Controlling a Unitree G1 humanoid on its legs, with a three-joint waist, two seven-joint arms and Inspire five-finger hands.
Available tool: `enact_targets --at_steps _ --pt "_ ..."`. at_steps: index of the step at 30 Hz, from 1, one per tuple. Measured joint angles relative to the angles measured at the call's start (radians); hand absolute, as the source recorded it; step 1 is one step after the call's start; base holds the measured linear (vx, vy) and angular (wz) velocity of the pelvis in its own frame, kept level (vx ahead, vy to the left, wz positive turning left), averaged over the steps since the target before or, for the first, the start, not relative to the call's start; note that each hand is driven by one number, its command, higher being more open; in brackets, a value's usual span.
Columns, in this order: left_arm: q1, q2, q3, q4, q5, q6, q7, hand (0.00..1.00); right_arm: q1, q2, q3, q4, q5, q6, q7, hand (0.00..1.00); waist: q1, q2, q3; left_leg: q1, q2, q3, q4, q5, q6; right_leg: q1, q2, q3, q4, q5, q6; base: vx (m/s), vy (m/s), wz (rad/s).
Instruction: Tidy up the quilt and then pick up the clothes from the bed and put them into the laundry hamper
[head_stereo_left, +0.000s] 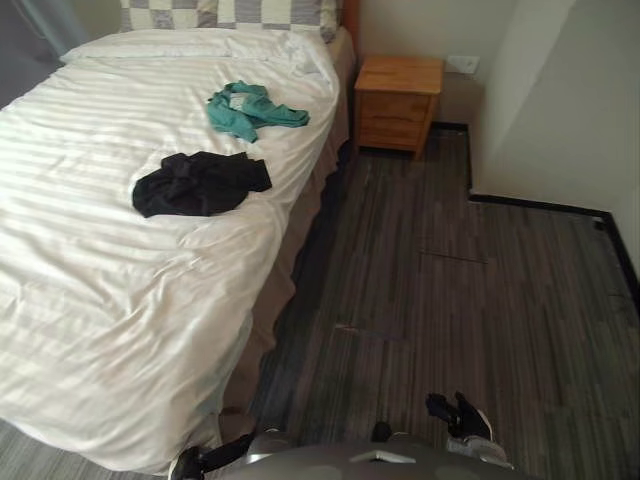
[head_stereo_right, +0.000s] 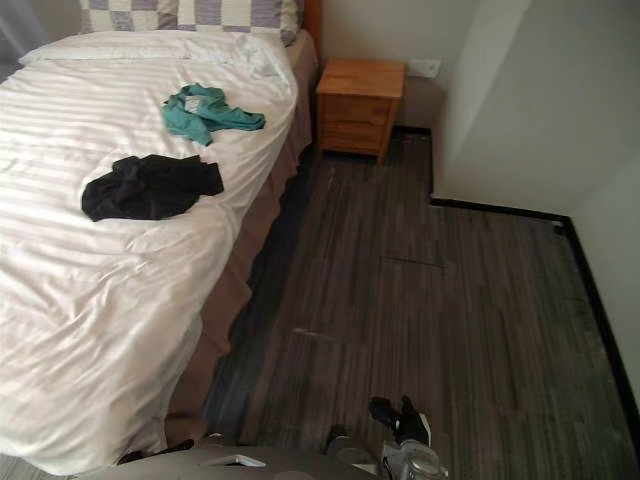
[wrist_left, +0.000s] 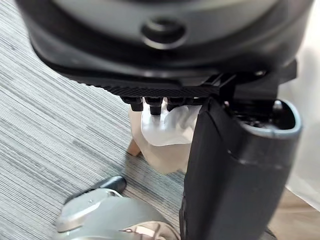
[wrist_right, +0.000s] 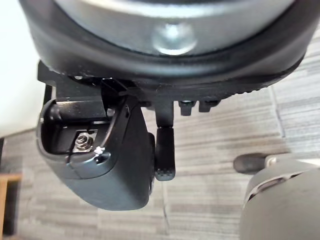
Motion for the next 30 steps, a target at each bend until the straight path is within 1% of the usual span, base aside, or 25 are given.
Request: enact_targets --at_steps 1,2,3,4,5,6,7,8,9,10,18,22,23,25,26,27,28,29,30 --pt "0.000 -0.002 0.000 0.001 -0.011 -0.002 0.000 1.00 0.006 -0.001 0.000 0.008 0.000 0.000 0.001 1.00 0.000 -0.002 0.001 -0.006 -0.003 -0.041 0.008 0.000 0.000 0.000 0.002 0.009 -0.005 0.002 0.002 -0.20 -0.068 -0.42" --pt "-0.001 -0.010 -0.002 0.002 -0.022 -0.005 -0.006 1.00 0.013 -0.003 -0.001 0.027 0.000 0.000 0.001 1.00 -0.004 -0.001 0.001 -0.011 -0.014 -0.121 0.010 -0.003 -0.003 -0.004 0.006 0.032 -0.009 0.003 0.004 -0.13 -0.027 -0.36" --pt "-0.003 -0.016 -0.007 0.004 -0.036 -0.002 -0.015 1.00 0.015 -0.004 -0.001 0.034 0.000 0.001 0.001 1.00 -0.004 -0.001 0.001 -0.008 -0.021 -0.147 0.003 -0.006 -0.006 -0.010 0.007 0.040 -0.009 0.003 0.004 -0.09 0.025 -0.62" --pt "-0.005 -0.026 -0.009 0.004 -0.051 0.001 -0.022 1.00 0.018 -0.004 -0.001 0.040 0.000 0.003 0.001 1.00 -0.004 0.000 0.001 0.008 -0.032 -0.166 -0.022 -0.033 -0.014 -0.029 0.015 0.062 -0.009 0.003 0.004 -0.11 0.108 -0.92" --pt "-0.006 -0.043 -0.008 0.006 -0.052 0.008 -0.022 1.00 0.017 -0.005 -0.003 0.042 0.000 0.004 0.001 1.00 -0.002 0.005 0.001 0.026 -0.044 -0.164 -0.068 -0.076 -0.032 -0.050 0.028 0.082 -0.011 0.009 0.006 -0.11 0.101 -1.03" --pt "-0.010 -0.040 -0.002 0.012 -0.054 0.011 -0.021 1.00 0.019 0.002 -0.006 0.041 0.000 0.004 0.000 1.00 -0.002 -0.005 0.002 0.023 -0.047 -0.149 -0.076 -0.087 -0.030 -0.057 0.027 0.086 -0.018 0.023 0.011 -0.08 0.095 -1.02" --pt "-0.013 -0.029 0.002 0.020 -0.056 0.013 -0.021 1.00 0.025 0.012 -0.019 0.033 0.000 0.005 0.000 1.00 -0.006 -0.009 -0.005 0.033 -0.064 -0.122 -0.108 -0.090 -0.033 -0.057 0.015 0.085 -0.046 0.046 0.016 -0.01 0.065 -0.84" --pt "-0.023 -0.022 0.002 0.030 -0.056 0.015 -0.021 1.00 0.042 0.021 -0.019 0.032 -0.001 0.006 -0.001 1.00 -0.008 -0.026 0.000 0.059 -0.092 -0.103 -0.150 -0.071 -0.028 -0.050 -0.003 0.085 -0.079 0.083 0.010 0.01 0.083 -0.74" --pt "-0.030 -0.023 0.002 0.040 -0.056 0.020 -0.021 1.00 0.052 0.024 -0.021 0.032 -0.001 0.010 -0.001 1.00 -0.008 -0.029 0.000 0.073 -0.107 -0.094 -0.176 -0.048 -0.023 -0.050 -0.011 0.084 -0.091 0.107 0.010 0.00 0.071 -0.41" --pt "-0.072 -0.046 0.045 0.065 -0.029 0.051 -0.088 1.00 0.042 0.032 -0.039 0.023 0.039 0.025 0.007 1.00 -0.058 -0.023 -0.012 0.147 -0.125 -0.103 -0.243 -0.012 -0.020 -0.024 -0.018 0.043 -0.093 0.134 0.012 0.00 0.023 -0.13" --pt "-0.072 -0.047 0.044 0.066 -0.029 0.051 -0.078 1.00 0.044 0.039 -0.059 0.023 0.038 0.028 0.000 1.00 -0.058 -0.023 -0.012 0.142 -0.125 -0.108 -0.244 -0.012 -0.020 -0.026 -0.019 0.037 -0.093 0.130 0.011 0.00 0.000 0.02" --pt "-0.072 -0.048 0.043 0.067 -0.030 0.051 -0.056 1.00 0.046 0.044 -0.078 0.023 0.038 0.041 -0.016 1.00 -0.059 -0.023 -0.012 0.127 -0.123 -0.125 -0.244 -0.012 -0.020 -0.034 -0.021 0.016 -0.093 0.114 0.011 0.00 -0.008 0.12" --pt "-0.074 -0.049 0.039 0.067 -0.028 0.050 -0.040 1.00 0.045 0.044 -0.080 0.023 0.038 0.049 -0.023 1.00 -0.059 -0.021 -0.012 0.118 -0.122 -0.132 -0.245 -0.012 -0.020 -0.040 -0.021 0.006 -0.093 0.106 0.007 0.01 -0.025 0.15" --pt "-0.075 -0.050 0.035 0.061 0.011 0.049 -0.017 1.00 0.044 0.044 -0.086 0.024 0.038 0.055 -0.031 1.00 -0.060 -0.019 -0.013 0.108 -0.117 -0.138 -0.245 -0.013 -0.022 -0.044 -0.022 -0.014 -0.093 0.094 0.006 0.03 -0.020 0.15" --pt "-0.079 -0.057 0.036 0.040 0.074 0.050 0.009 1.00 0.044 0.040 -0.093 0.024 0.035 0.066 -0.032 1.00 -0.057 -0.004 -0.011 0.086 -0.091 -0.126 -0.202 -0.047 -0.040 -0.042 -0.018 -0.082 -0.092 0.080 -0.006 0.06 -0.025 0.03" --pt "-0.076 -0.060 0.037 0.033 0.088 0.051 0.017 1.00 0.043 0.039 -0.094 0.023 0.035 0.067 -0.032 1.00 -0.055 0.003 -0.008 0.074 -0.074 -0.122 -0.163 -0.063 -0.050 -0.038 -0.018 -0.104 -0.092 0.076 -0.011 0.10 -0.009 -0.13" --pt "-0.075 -0.062 0.050 0.020 0.100 0.052 0.023 1.00 0.041 0.042 -0.092 0.020 0.033 0.067 -0.035 1.00 -0.047 -0.011 -0.009 0.043 -0.043 -0.121 -0.055 -0.088 -0.081 -0.030 -0.019 -0.121 -0.092 0.071 -0.013 0.13 -0.073 -0.26" --pt "-0.081 -0.063 0.091 -0.010 0.110 0.053 0.023 1.00 0.045 0.044 -0.065 0.018 0.031 0.067 -0.051 1.00 -0.038 -0.014 -0.001 -0.061 0.007 -0.153 0.213 -0.081 -0.091 -0.012 -0.021 -0.125 -0.092 0.060 -0.016 0.15 -0.091 -0.29" --pt "-0.084 -0.069 0.097 -0.030 0.110 0.053 0.025 1.00 0.045 0.039 -0.050 0.011 0.031 0.067 -0.056 1.00 -0.031 -0.019 0.002 -0.095 0.033 -0.176 0.316 -0.058 -0.087 0.005 -0.022 -0.134 -0.092 0.055 -0.019 0.14 -0.118 -0.35"
